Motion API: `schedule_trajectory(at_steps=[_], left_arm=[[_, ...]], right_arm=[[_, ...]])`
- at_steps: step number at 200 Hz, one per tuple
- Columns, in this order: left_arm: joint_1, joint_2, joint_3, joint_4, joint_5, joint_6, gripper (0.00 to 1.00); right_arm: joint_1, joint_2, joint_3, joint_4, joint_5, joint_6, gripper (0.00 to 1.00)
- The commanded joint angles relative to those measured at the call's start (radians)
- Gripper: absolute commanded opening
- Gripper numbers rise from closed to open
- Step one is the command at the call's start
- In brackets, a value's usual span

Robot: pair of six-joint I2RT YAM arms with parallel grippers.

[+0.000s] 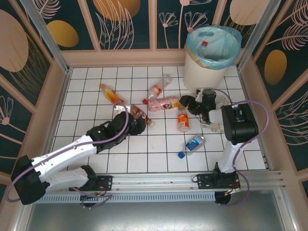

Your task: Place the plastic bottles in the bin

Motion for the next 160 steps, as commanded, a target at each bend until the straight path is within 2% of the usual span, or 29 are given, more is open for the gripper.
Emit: schedule_trajectory(at_steps=[1, 35, 55, 80, 160], left_arm=[[0.001, -0.023, -0.001, 0.019, 0.01, -0.015, 0.8], [0.001, -0.02, -0.003, 0.028, 0.007, -0.014, 0.8], [0.001, -0.009, 0.003, 0.039, 0.017, -0.011, 0.8], [0.001, 0.003, 0.013, 0.042, 0.022, -0.006, 0.8], [0.0, 0.015, 0.021, 0.073, 0.075, 0.032, 0.79]], right_arm=[[0.037, -0.067, -0.039, -0.014, -0.005, -0.012, 0.62], [0.075, -0.115, -0.036, -0.063, 0.028, -0.039, 0.63], [0.067, -0.114, 0.0, -0.144, 0.108, -0.051, 0.66], [0.043, -0.083, 0.041, -0.183, 0.14, -0.02, 0.66], [0.026, 0.018, 0.102, -0.085, 0.203, 0.097, 0.67]])
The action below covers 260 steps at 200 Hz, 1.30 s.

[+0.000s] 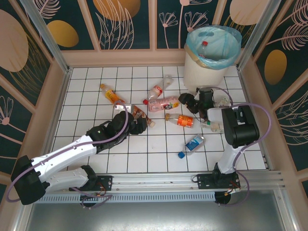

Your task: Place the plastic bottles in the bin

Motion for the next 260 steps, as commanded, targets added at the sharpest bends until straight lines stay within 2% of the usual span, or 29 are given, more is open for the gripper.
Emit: schedule_trajectory(at_steps=[1, 82, 207, 260], left_arm=[[0.0, 0.014, 0.022, 0.039, 0.04, 0.033, 0.79], [0.001, 0.101, 0.068, 0.058, 0.054, 0.064, 0.79], [0.0, 0.08, 0.048, 0.065, 0.039, 0.052, 0.79], [0.0, 0.051, 0.024, 0.066, 0.034, 0.041, 0.79]], right_arm=[[-0.009, 0.048, 0.038, 0.057, 0.027, 0.065, 0.67], [-0.012, 0.147, 0.059, 0.209, -0.049, 0.211, 0.63], [-0.008, 0.168, 0.032, 0.279, -0.085, 0.265, 0.54], [-0.005, 0.204, 0.029, 0.299, -0.105, 0.3, 0.58]])
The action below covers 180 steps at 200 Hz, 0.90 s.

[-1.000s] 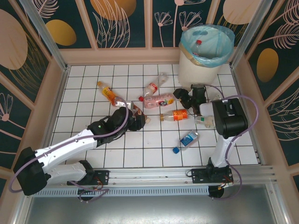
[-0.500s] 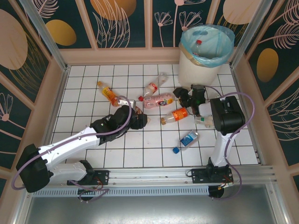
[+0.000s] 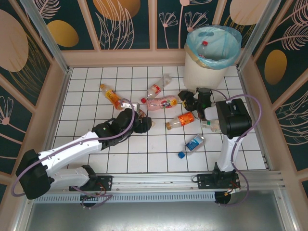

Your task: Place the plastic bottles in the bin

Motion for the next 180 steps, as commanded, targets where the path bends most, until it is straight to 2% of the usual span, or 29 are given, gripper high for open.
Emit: schedule_trajectory(at_steps=[1, 68, 106, 119, 143, 154, 180], left_arm=[[0.0, -0.031, -0.016, 0.018, -0.011, -0.006, 0.79], [0.0, -0.074, -0.038, 0.004, -0.025, -0.014, 0.79], [0.0, -0.091, -0.025, -0.009, -0.041, -0.007, 0.8], [0.0, -0.094, -0.018, -0.014, -0.045, -0.004, 0.8], [0.0, -0.102, -0.001, -0.023, -0.052, 0.0, 0.8], [0.0, -0.106, 0.007, -0.028, -0.054, 0.002, 0.8], [0.0, -0.117, 0.032, -0.044, -0.059, 0.007, 0.79]], right_arm=[[0.003, 0.042, -0.01, 0.04, -0.027, 0.031, 0.58], [0.007, 0.04, -0.008, 0.066, -0.041, 0.055, 0.46], [0.007, -0.044, -0.014, 0.008, 0.008, 0.016, 0.37], [0.007, -0.075, -0.016, 0.001, 0.013, 0.004, 0.29], [0.007, -0.134, -0.02, -0.024, 0.029, -0.011, 0.24], [0.007, -0.161, -0.022, -0.04, 0.036, -0.025, 0.18], [0.01, -0.249, -0.026, -0.1, 0.061, -0.056, 0.15]])
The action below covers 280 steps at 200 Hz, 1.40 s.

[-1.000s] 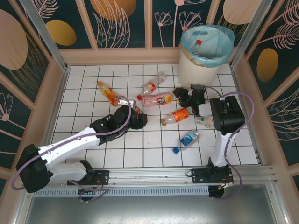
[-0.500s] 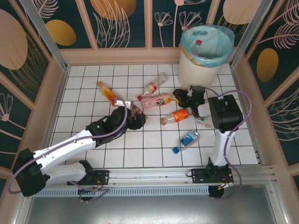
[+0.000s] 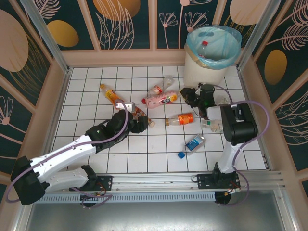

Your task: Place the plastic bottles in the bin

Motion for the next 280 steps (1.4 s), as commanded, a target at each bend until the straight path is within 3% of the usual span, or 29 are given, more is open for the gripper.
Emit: schedule_trajectory(at_steps=[1, 71, 124, 147, 191, 225, 259, 280], left_arm=[[-0.001, -0.026, 0.052, -0.027, -0.023, 0.007, 0.79], [0.0, -0.035, 0.238, -0.092, -0.05, 0.068, 0.79], [0.001, 0.041, 0.45, -0.085, -0.088, 0.175, 0.78], [0.001, 0.118, 0.556, -0.06, -0.07, 0.228, 0.79], [0.0, 0.353, 0.837, -0.021, 0.02, 0.303, 0.78], [0.0, 0.538, 1.044, -0.029, 0.102, 0.319, 0.77], [0.0, 0.651, 1.122, -0.024, 0.171, 0.303, 0.77], [0.001, 0.692, 1.124, -0.023, 0.199, 0.293, 0.76]], right_arm=[[0.009, -0.101, -0.015, -0.059, 0.042, -0.052, 0.15], [0.056, -0.413, 0.136, -0.47, 0.169, -0.289, 0.09], [0.133, -0.501, 0.5, -0.785, 0.276, -0.513, 0.06], [0.143, -0.493, 0.69, -0.877, 0.351, -0.627, 0.0], [0.118, -0.419, 0.967, -0.972, 0.632, -0.814, 0.0], [0.056, -0.267, 1.2, -1.058, 0.837, -0.936, 0.0], [-0.014, -0.047, 1.485, -1.191, 0.972, -1.042, 0.0], [-0.044, 0.066, 1.573, -1.225, 1.0, -1.101, 0.0]])
